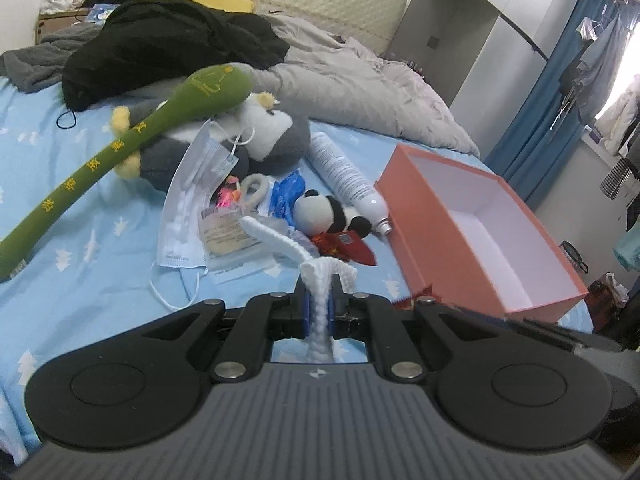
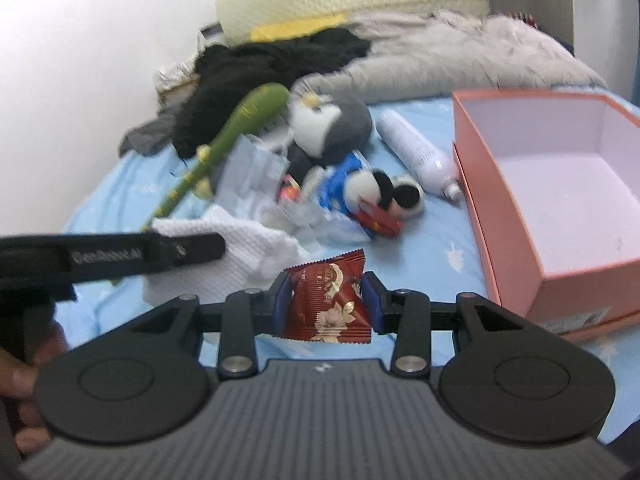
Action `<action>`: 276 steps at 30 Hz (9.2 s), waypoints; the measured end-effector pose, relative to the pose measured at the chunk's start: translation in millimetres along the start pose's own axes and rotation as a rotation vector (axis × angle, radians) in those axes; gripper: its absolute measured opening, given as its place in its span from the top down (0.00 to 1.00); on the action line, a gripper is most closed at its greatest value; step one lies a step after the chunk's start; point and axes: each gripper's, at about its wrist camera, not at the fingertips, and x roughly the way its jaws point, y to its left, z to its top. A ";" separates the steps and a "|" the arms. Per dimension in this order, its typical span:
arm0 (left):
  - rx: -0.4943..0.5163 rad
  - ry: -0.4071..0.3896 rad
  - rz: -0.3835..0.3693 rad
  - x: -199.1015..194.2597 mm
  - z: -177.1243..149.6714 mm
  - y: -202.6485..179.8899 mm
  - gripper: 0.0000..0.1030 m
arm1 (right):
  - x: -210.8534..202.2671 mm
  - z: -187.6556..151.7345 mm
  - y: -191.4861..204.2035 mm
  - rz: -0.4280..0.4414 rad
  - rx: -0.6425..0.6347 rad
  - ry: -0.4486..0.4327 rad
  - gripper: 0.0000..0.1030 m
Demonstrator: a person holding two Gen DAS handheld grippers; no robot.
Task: Organize soft objects
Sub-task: 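Carry the wipe and red packet over the pink box with both tools, then open both tools to drop the wipe and packet into the box, then move both open tools back toward the pile of items, then grasp the mask's paper tag with the left tool while the right tool grasps a red foil packet, then carry the tag and red foil packet over the pink box with both tools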
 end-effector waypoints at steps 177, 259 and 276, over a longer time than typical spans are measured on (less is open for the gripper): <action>0.057 0.132 0.067 78.9 5.6 47.4 0.50 | 50.5 -11.0 -23.9 -0.107 -0.003 0.019 0.42; -0.014 -0.029 0.064 -4.1 8.4 16.5 0.89 | 14.4 8.5 1.8 -0.108 -0.145 -0.033 0.82; 0.046 -0.027 -0.039 -30.5 19.4 -56.6 0.89 | -59.5 37.8 -17.0 -0.112 -0.086 -0.101 0.82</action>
